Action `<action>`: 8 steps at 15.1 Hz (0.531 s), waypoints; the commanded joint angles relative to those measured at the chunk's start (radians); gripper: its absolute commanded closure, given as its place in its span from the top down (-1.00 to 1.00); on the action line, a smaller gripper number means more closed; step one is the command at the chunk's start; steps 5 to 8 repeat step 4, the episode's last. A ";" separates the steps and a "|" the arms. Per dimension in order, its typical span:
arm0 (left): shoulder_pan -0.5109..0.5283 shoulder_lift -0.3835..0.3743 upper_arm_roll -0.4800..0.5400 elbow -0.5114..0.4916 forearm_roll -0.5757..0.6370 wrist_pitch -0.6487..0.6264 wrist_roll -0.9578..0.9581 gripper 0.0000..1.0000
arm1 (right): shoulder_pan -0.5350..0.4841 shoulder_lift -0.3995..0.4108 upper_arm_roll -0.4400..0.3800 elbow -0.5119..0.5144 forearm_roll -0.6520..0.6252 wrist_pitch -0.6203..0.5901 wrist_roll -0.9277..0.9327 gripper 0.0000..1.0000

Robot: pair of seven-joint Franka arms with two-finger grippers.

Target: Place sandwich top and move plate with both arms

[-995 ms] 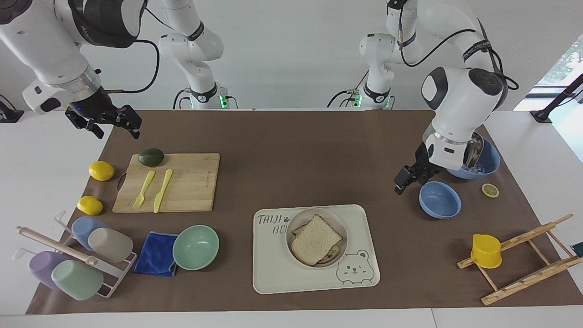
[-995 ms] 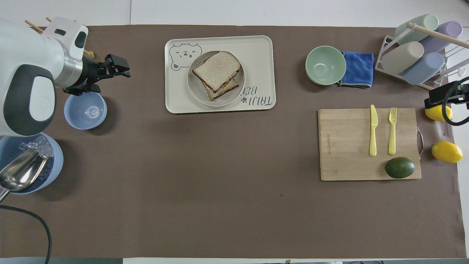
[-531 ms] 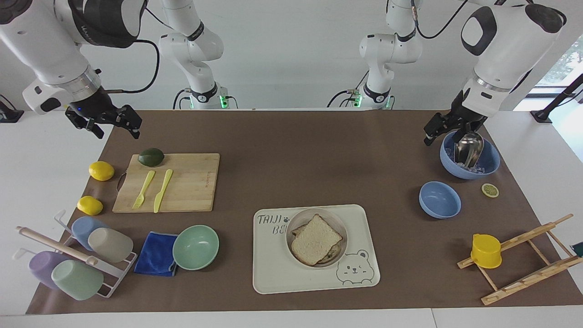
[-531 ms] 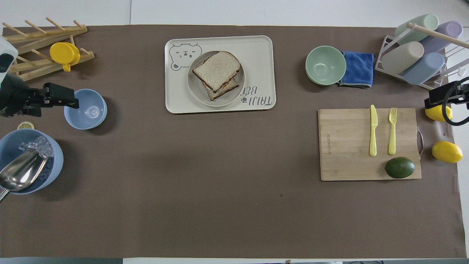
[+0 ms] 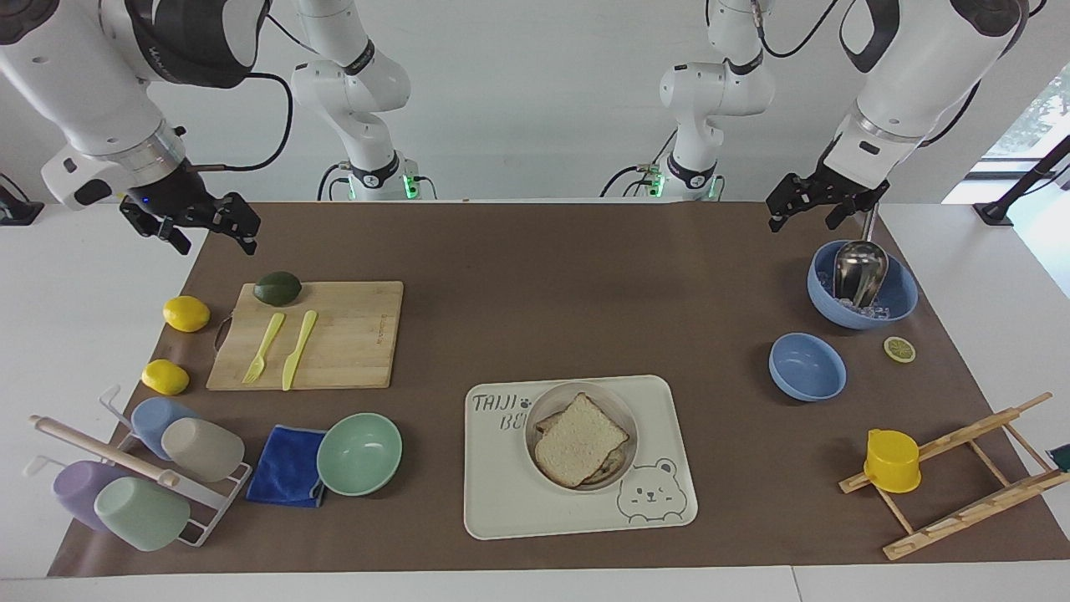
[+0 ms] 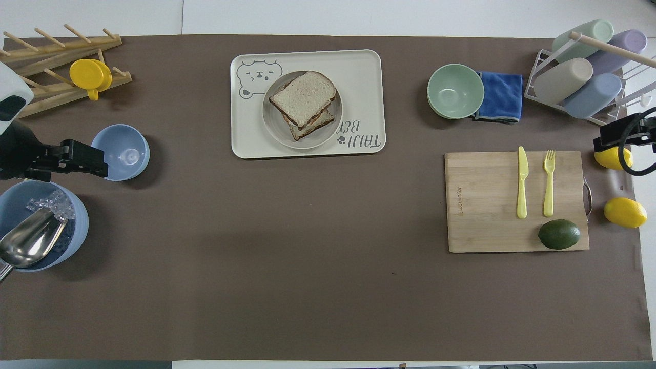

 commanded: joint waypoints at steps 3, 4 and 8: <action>0.016 0.018 -0.009 0.033 0.016 -0.022 0.022 1.00 | -0.007 -0.020 0.008 -0.023 -0.001 0.009 0.015 1.00; 0.016 0.016 -0.011 0.033 0.016 -0.022 0.022 1.00 | -0.007 -0.020 0.008 -0.023 -0.001 0.009 0.015 1.00; 0.016 0.016 -0.011 0.033 0.016 -0.022 0.022 1.00 | -0.007 -0.020 0.008 -0.023 -0.001 0.009 0.015 1.00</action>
